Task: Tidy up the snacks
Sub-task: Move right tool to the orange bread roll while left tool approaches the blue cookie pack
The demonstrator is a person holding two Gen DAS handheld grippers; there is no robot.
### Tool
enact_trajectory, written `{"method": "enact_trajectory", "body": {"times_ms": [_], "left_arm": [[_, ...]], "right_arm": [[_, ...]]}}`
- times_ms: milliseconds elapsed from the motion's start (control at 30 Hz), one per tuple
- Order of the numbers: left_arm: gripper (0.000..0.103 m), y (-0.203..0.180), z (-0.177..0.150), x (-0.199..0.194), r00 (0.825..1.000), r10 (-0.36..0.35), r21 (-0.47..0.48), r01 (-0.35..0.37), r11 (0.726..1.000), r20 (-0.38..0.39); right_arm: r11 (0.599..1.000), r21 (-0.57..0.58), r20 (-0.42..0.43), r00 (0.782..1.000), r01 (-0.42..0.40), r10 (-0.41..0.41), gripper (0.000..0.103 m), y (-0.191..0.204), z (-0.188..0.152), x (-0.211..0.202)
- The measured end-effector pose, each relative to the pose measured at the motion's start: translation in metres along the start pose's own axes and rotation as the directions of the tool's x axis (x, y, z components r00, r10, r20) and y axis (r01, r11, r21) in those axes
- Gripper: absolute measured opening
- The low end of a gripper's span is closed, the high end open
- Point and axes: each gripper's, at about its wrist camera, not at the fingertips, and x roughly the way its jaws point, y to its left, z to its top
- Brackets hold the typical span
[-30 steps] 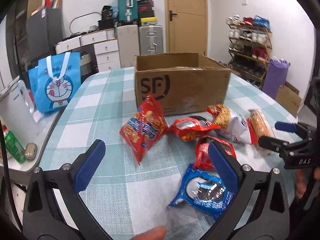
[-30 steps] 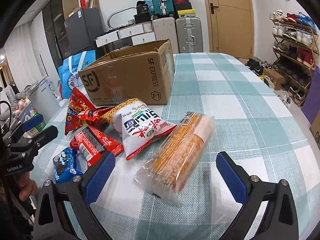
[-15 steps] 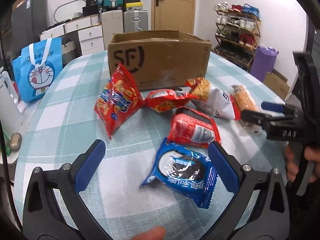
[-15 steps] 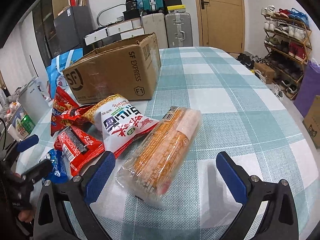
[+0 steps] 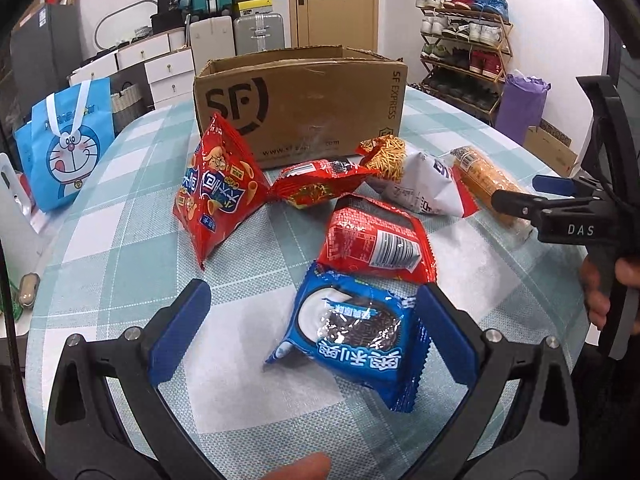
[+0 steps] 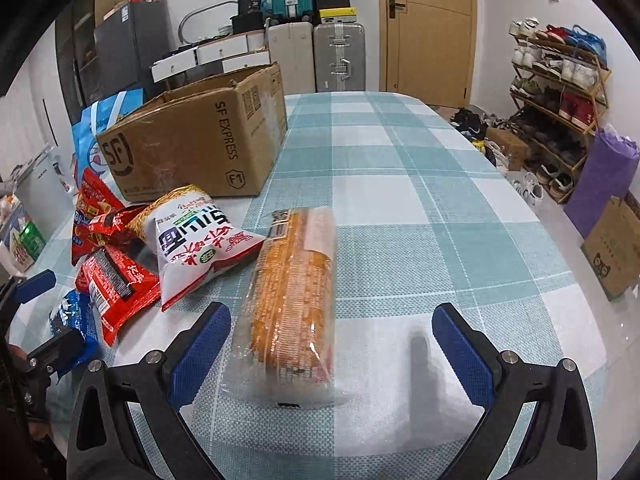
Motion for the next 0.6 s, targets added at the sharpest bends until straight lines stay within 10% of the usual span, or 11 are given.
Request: {"method": "enact_trajectory", "body": {"times_ms": [600], "left_arm": [[0.102,-0.008,-0.006,0.012,0.999,-0.030,0.038,0.031,0.999,-0.040]], "right_arm": [[0.992,-0.107,-0.097,0.994,-0.069,0.059,0.102,0.022,-0.005,0.011]]}}
